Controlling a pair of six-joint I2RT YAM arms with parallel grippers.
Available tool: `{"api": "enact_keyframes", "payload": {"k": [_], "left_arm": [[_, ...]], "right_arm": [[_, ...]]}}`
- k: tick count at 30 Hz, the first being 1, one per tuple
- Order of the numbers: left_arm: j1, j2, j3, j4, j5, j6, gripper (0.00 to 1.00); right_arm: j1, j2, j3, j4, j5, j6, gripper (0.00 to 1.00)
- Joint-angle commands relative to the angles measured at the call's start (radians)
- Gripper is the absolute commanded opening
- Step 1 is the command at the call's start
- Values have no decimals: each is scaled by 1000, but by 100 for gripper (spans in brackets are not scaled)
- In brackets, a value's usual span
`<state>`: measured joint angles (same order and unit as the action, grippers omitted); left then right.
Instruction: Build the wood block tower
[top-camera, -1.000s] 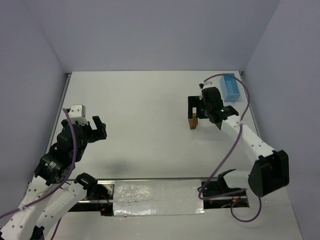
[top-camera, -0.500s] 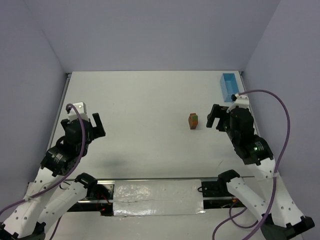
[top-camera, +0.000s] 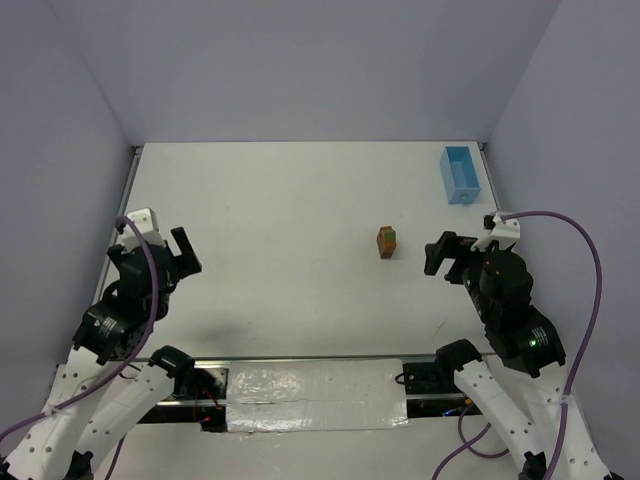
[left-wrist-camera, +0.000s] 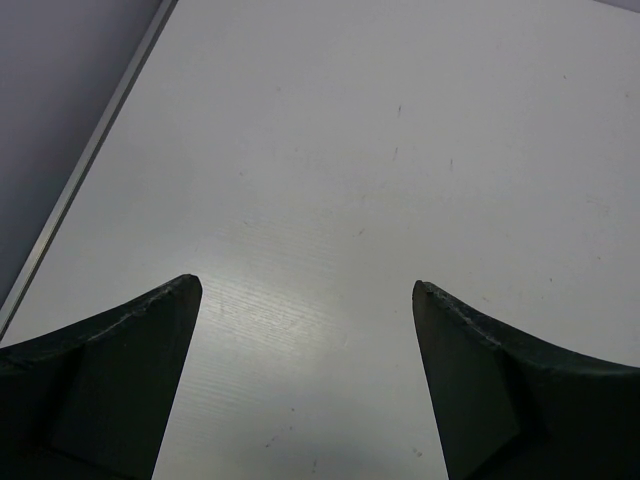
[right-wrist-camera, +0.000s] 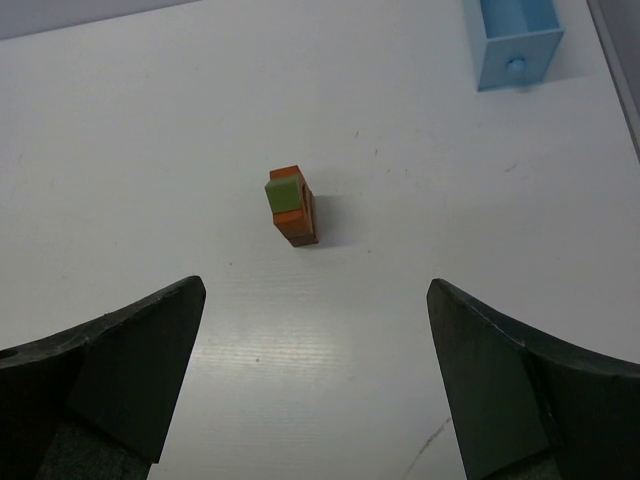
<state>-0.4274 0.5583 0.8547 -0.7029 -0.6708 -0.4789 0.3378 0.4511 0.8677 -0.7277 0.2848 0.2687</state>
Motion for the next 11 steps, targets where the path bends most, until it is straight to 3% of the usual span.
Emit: {"api": "enact_keyframes", "payload": {"k": [1, 11], "left_arm": [[4, -14, 21, 23, -29, -18, 100], [4, -31, 20, 23, -30, -21, 99]], "right_arm": [[4, -3, 1, 22, 14, 1, 100], [6, -23, 4, 13, 39, 14, 100]]}}
